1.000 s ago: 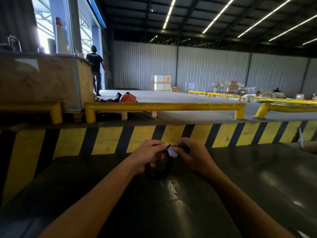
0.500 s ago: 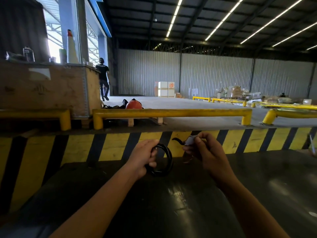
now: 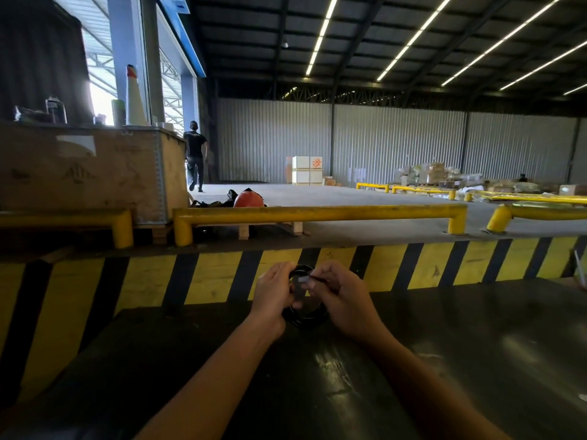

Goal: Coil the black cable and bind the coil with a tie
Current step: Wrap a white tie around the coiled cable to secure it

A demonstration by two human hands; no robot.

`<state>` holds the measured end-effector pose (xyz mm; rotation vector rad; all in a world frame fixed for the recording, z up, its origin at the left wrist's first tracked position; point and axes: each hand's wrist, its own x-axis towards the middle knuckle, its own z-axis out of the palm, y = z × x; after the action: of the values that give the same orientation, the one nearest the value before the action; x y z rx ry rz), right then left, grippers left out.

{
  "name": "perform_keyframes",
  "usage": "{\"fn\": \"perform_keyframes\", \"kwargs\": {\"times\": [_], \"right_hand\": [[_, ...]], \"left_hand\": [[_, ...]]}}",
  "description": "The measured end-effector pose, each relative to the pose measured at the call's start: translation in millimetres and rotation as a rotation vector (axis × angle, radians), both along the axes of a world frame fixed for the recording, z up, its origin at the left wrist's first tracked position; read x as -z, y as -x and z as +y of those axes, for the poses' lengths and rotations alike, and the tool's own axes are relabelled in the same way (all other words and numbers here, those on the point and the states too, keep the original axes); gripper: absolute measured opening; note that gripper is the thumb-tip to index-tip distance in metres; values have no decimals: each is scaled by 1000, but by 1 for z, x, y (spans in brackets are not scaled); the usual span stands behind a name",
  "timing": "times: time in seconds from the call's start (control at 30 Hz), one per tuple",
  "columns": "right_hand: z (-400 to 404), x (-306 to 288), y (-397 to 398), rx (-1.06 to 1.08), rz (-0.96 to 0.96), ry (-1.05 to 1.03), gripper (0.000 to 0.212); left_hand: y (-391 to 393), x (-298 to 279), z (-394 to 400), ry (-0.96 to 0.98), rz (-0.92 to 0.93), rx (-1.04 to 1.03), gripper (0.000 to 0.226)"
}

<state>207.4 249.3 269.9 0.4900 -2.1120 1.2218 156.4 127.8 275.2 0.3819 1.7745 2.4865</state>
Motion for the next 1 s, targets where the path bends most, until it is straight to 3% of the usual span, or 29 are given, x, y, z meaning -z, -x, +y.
{"fn": "perform_keyframes", "kwargs": {"times": [0.23,0.4,0.5,0.67,0.83,1.0], "right_hand": [[8,-1,-1,157,100,-48,7],[13,0,-2,227,145,-154,8],[22,-2,-2,242,126,-120,9],[32,-9,-3,204,72,-28,20],[45,-10,-7,51,-59,16,10],[49,-12,-10,-114,-135,140,14]], "left_hand": [[0,9,6,136,95,73,21],[2,10,7,95,170,45,19],[6,10,8,179,247,-41,19],[8,11,7,391,444,-56,30],[9,10,2,595,874,-48,36],[3,2,-1,652,987,102,39]]}}
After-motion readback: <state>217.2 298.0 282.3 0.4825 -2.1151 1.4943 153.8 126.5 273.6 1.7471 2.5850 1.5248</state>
